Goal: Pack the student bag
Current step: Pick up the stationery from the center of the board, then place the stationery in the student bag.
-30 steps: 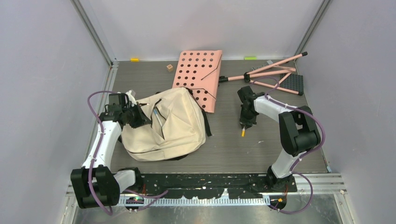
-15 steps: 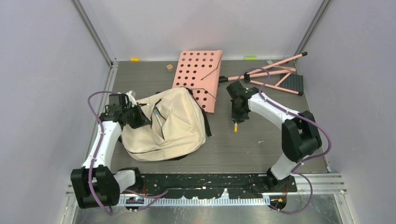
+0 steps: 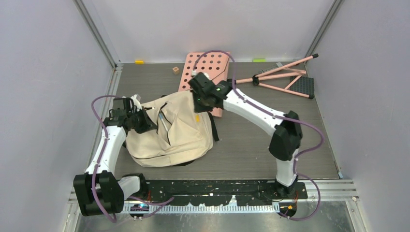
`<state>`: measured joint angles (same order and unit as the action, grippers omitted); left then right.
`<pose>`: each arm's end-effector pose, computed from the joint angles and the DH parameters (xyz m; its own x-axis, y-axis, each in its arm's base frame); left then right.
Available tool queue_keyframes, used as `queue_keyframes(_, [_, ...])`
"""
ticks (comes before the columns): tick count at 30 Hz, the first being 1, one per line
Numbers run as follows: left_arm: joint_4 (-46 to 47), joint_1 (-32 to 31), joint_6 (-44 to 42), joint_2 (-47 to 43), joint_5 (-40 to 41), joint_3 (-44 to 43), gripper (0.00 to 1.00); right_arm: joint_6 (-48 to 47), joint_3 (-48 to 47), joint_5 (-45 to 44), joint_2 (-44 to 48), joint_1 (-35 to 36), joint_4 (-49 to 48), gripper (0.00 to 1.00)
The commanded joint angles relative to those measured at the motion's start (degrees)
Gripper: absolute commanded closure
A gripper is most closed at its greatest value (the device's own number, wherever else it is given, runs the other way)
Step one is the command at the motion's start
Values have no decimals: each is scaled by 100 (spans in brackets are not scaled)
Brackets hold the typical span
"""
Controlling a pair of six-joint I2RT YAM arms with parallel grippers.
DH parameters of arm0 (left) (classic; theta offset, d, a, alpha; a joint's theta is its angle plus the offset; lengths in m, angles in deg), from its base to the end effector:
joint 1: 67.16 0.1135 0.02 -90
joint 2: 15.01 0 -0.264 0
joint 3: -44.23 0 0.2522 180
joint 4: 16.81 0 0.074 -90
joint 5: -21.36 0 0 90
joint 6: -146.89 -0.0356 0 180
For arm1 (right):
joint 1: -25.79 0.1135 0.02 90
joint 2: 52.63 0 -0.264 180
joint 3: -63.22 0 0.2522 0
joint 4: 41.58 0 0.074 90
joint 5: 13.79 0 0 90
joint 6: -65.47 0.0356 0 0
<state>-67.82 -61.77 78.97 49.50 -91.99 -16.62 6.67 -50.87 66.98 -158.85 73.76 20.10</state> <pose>0.2201 0.0066 0.2487 -0.8060 -0.4227 -0.4143 -0.1738 0.8381 -0.5170 0.2774 0.2992 0.3134 -0.8091 -0.1340 -0.5721 -0.2930 0.9360 0.1951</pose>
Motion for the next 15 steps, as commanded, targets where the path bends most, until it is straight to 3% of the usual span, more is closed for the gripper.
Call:
queue_keyframes(1, [79,41,28,-130,-163,57,100,-70,-1382,420,-921,503,3,99])
queue_keyframes(8, [88,36,125,-178,-92,83,100,-278,-4107,1087,-2516,955,723,99])
queue_keyframes(15, [165,41,186,-119,-80,-7,100,-219,-4905,1330,-3117,1045,1222,99])
